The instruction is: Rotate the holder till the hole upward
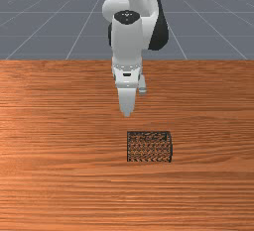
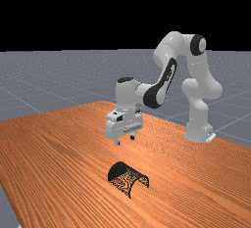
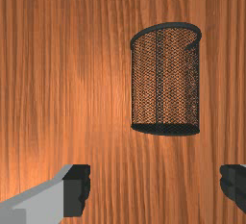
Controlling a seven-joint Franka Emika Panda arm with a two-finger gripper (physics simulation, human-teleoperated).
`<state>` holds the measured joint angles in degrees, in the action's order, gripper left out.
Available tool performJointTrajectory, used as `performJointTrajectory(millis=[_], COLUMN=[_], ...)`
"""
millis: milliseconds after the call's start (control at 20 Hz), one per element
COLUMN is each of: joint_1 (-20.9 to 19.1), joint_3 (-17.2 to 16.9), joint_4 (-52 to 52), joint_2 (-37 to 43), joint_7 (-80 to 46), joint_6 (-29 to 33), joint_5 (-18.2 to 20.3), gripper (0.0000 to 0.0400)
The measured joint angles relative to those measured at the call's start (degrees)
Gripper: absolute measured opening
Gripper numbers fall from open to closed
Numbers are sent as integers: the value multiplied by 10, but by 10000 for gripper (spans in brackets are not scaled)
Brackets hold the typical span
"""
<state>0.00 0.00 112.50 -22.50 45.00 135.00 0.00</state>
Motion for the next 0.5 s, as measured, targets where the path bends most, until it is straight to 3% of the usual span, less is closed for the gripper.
performJointTrajectory(millis=[50, 100, 150, 250, 300, 350, 400, 500], joint_1=[0, 0, 0, 0, -3, -1, 1, 1], joint_3=[0, 0, 0, 0, 3, 0, -2, -1], joint_4=[0, 0, 0, 0, 0, 3, -1, -1], joint_2=[0, 0, 0, 0, 0, 1, 0, -1], joint_7=[0, 0, 0, 0, 21, 3, -2, -5], joint_6=[0, 0, 0, 0, 0, 6, 0, 1], joint_5=[0, 0, 0, 0, -2, 0, -5, -1], gripper=[243, 148, 90, 33, 177, 265, 318, 370])
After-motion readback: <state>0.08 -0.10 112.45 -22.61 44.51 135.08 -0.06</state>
